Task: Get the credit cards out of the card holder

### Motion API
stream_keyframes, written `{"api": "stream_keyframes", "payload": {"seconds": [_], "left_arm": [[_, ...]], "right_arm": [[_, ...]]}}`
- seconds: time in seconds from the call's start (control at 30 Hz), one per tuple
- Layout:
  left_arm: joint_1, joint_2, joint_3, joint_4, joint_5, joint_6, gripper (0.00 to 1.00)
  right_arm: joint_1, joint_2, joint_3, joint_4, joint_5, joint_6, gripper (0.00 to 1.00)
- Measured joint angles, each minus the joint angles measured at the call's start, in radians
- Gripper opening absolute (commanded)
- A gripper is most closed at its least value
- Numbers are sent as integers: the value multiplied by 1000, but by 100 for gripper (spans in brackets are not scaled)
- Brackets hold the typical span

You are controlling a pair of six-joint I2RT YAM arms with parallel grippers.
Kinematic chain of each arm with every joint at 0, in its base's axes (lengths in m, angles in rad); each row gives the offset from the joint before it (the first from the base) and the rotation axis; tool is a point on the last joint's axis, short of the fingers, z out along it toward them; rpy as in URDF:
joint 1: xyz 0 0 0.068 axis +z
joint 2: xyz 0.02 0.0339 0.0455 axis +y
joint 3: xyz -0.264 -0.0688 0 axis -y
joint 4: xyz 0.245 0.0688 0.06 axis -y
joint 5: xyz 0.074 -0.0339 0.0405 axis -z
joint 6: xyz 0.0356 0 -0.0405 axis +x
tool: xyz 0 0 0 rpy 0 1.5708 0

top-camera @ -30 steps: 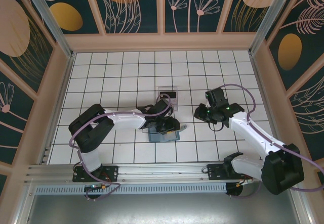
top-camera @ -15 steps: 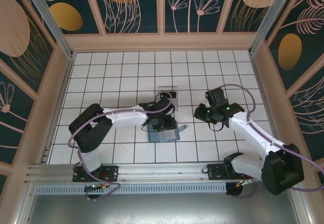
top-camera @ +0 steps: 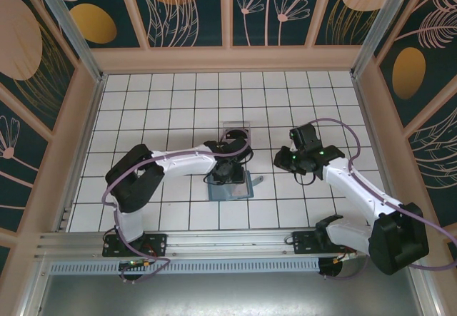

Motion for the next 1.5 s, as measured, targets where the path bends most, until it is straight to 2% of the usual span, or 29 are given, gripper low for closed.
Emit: {"api": "stream_keyframes", "payload": {"seconds": [0.53, 0.97, 1.1, 1.27, 1.5], "left_arm": [[-61, 103, 204, -286, -135, 60, 47], [-70, 108, 220, -375, -156, 88, 48], [-70, 108, 219, -380, -156, 88, 46], [-70, 103, 203, -374, -156, 88, 45], [-70, 78, 161, -349, -155, 87, 44]], "right_arm": [[-19, 0, -24, 7, -5, -7, 19], [-31, -2, -34, 11, -23, -10, 19], [-27, -2, -42, 31, -80, -21, 19], [34, 23, -42, 78, -150, -25, 19], [137, 151, -38, 127, -195, -20, 16]]}}
